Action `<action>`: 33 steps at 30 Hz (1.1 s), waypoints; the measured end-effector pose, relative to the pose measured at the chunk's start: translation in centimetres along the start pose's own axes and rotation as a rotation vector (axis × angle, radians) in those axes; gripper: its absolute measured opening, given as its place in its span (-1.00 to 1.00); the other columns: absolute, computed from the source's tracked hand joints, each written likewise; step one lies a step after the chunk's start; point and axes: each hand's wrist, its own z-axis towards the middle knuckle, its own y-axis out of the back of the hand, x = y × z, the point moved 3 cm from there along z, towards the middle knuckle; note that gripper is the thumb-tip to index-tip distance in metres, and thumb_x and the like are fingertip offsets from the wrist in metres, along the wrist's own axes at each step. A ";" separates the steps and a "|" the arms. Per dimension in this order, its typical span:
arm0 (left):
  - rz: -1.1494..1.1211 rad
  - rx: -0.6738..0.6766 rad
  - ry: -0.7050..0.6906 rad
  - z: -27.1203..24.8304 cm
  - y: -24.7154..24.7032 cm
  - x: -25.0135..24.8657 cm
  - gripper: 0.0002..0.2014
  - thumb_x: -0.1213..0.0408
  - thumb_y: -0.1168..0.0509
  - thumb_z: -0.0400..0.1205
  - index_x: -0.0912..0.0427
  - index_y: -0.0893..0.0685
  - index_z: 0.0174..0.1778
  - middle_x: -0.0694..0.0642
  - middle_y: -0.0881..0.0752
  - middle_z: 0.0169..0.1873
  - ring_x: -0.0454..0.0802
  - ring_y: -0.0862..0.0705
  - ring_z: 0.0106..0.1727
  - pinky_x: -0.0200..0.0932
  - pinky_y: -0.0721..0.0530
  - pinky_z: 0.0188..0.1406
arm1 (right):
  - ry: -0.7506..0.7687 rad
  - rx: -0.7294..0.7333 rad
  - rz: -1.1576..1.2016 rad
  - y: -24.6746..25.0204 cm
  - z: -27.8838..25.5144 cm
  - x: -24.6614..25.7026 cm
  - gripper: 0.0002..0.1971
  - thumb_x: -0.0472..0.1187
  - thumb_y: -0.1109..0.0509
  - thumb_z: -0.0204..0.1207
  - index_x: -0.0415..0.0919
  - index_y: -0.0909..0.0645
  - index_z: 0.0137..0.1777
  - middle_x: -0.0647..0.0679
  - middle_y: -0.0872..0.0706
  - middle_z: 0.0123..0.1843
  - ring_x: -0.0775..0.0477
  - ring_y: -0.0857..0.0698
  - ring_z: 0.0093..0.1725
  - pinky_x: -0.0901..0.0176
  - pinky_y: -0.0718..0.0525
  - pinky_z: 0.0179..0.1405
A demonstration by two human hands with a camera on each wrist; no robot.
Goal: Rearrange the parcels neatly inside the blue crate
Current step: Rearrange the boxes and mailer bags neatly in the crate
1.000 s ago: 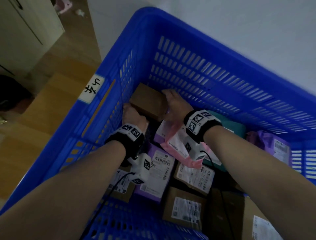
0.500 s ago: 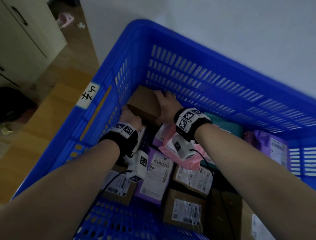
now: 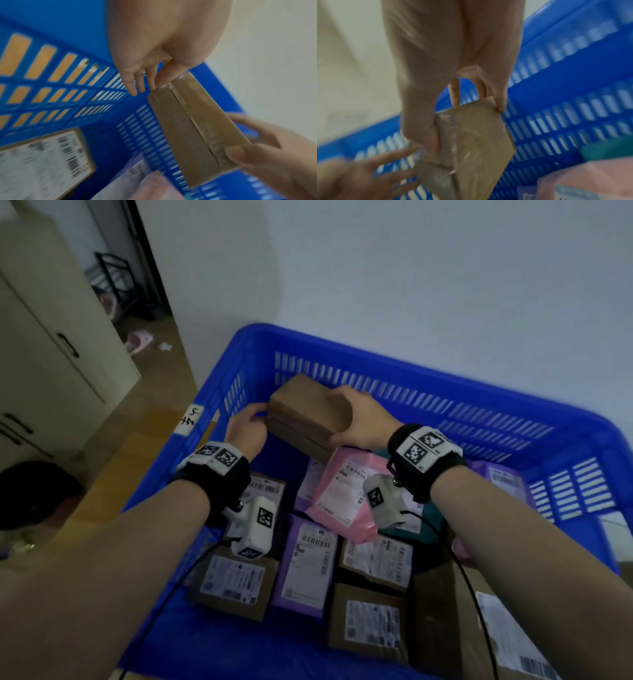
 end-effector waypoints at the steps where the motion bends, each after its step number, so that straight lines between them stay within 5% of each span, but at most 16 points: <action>1: -0.009 0.017 -0.037 -0.4 0.1 -0.9 -0.51 0.61 0.01 0.59 0.22 -0.56 0.37 0.35 -0.68 0.13 0.17 -0.58 -0.21 -0.06 -0.52 -0.42 | -0.005 -0.008 0.070 0.6 -0.7 -0.2 -0.20 -0.14 -0.62 0.28 -0.08 -0.34 0.51 -0.17 -0.46 0.39 -0.11 -0.50 0.31 0.19 -0.50 0.16; 5: -0.134 0.180 -0.107 -2.1 0.4 -3.5 -0.41 0.74 -0.08 0.49 0.21 -0.53 0.39 0.28 -0.68 0.02 0.09 -0.61 -0.15 -0.35 -0.62 -0.25 | -0.081 -0.013 0.376 2.0 -3.5 -1.6 -0.41 -0.25 -0.56 0.39 -0.09 -0.48 0.42 -0.13 -0.60 0.34 -0.01 -0.60 0.22 0.26 -0.56 0.10; 7: -0.173 0.248 -0.106 -2.6 0.4 -4.4 -0.45 0.64 -0.22 0.53 0.12 -0.54 0.40 0.26 -0.68 0.13 0.12 -0.62 0.08 -0.11 -0.60 0.11 | -0.124 0.015 0.662 2.3 -5.1 -2.1 -0.54 -0.32 -0.48 0.46 -0.09 -0.52 0.34 -0.16 -0.71 0.16 0.02 -0.71 0.03 0.29 -0.68 -0.09; 9: -0.234 0.296 -0.073 -3.2 0.4 -5.1 -0.48 0.54 -0.29 0.55 0.00 -0.55 0.40 0.17 -0.63 0.25 0.06 -0.56 0.23 0.03 -0.50 0.24 | -0.158 0.041 0.988 2.4 -6.6 -2.3 -0.71 -0.36 -0.37 0.55 -0.15 -0.54 0.25 -0.15 -0.71 0.00 0.03 -0.74 -0.13 0.20 -0.79 -0.19; 11: -0.265 0.351 -0.036 -3.8 0.2 -5.5 -0.49 0.41 -0.34 0.57 -0.16 -0.52 0.39 0.05 -0.59 0.26 0.03 -0.53 0.34 0.11 -0.45 0.36 | -0.167 0.087 1.241 2.3 -7.5 -2.8 -0.73 -0.28 -0.36 0.52 -0.25 -0.55 0.21 -0.22 -0.72 0.00 -0.12 -0.74 -0.05 -0.02 -0.77 0.06; 13: -0.274 0.411 0.001 -4.4 -0.1 -5.4 -0.48 0.26 -0.40 0.54 -0.32 -0.49 0.34 0.02 -0.56 0.31 0.07 -0.51 0.38 0.21 -0.46 0.41 | -0.144 0.142 1.384 1.7 -7.9 -3.4 -0.49 -0.14 -0.51 0.30 -0.30 -0.56 0.24 -0.28 -0.77 0.02 -0.25 -0.75 0.06 -0.18 -0.64 0.29; 16: -0.336 0.469 0.053 -5.0 -0.8 -5.8 -0.26 0.09 -0.55 0.37 -0.32 -0.40 0.45 0.03 -0.58 0.37 0.15 -0.57 0.34 0.20 -0.61 0.25 | -0.079 0.194 1.495 1.6 -8.4 -3.7 -0.24 0.01 -0.60 0.08 -0.29 -0.55 0.30 -0.36 -0.75 0.11 -0.36 -0.72 0.16 -0.21 -0.65 0.29; 20: -0.387 0.564 0.091 -5.9 -1.5 -6.4 -0.35 -0.05 -0.50 0.36 -0.06 -0.54 0.39 0.18 -0.61 0.38 0.13 -0.68 0.18 0.10 -0.70 0.09 | -0.057 0.227 1.644 1.1 -9.1 -3.7 -0.21 0.03 -0.47 0.25 -0.25 -0.42 0.49 -0.43 -0.61 0.34 -0.48 -0.62 0.31 -0.23 -0.65 0.26; 24: -0.366 0.666 0.090 -6.6 -2.1 -6.6 -0.34 -0.10 -0.47 0.34 -0.10 -0.52 0.38 0.15 -0.69 0.28 0.17 -0.69 0.23 0.17 -0.69 0.13 | -0.081 0.225 1.656 0.6 -9.1 -3.3 -0.37 0.06 -0.26 0.42 -0.18 -0.45 0.48 -0.40 -0.57 0.41 -0.49 -0.57 0.37 -0.22 -0.63 0.30; 27: -0.480 0.593 0.070 -5.9 -1.8 -6.5 -0.06 -0.15 -0.62 0.13 -0.11 -0.44 0.45 0.14 -0.69 0.25 0.21 -0.69 0.22 0.26 -0.70 0.13 | -0.085 0.260 1.667 0.1 -8.9 -3.0 -0.34 0.08 -0.39 0.27 -0.13 -0.53 0.40 -0.33 -0.68 0.29 -0.43 -0.67 0.26 -0.17 -0.67 0.22; 29: -0.530 0.574 0.064 -5.7 -1.3 -6.7 -0.15 -0.13 -0.57 0.23 -0.01 -0.45 0.44 0.16 -0.71 0.18 0.16 -0.72 0.13 0.18 -0.74 0.09 | -0.111 0.255 1.650 -0.2 -8.8 -3.0 -0.36 0.11 -0.39 0.27 -0.12 -0.56 0.37 -0.29 -0.70 0.26 -0.38 -0.70 0.21 -0.14 -0.68 0.21; 33: -0.552 0.437 0.058 -4.8 -0.7 -6.3 -0.37 0.08 -0.41 0.50 0.10 -0.41 0.49 0.18 -0.67 0.15 0.11 -0.71 0.08 0.11 -0.71 0.18 | -0.178 0.101 1.601 -0.5 -7.7 -3.5 -0.49 0.11 -0.15 0.64 -0.12 -0.46 0.50 -0.32 -0.58 0.43 -0.42 -0.64 0.31 -0.20 -0.67 0.26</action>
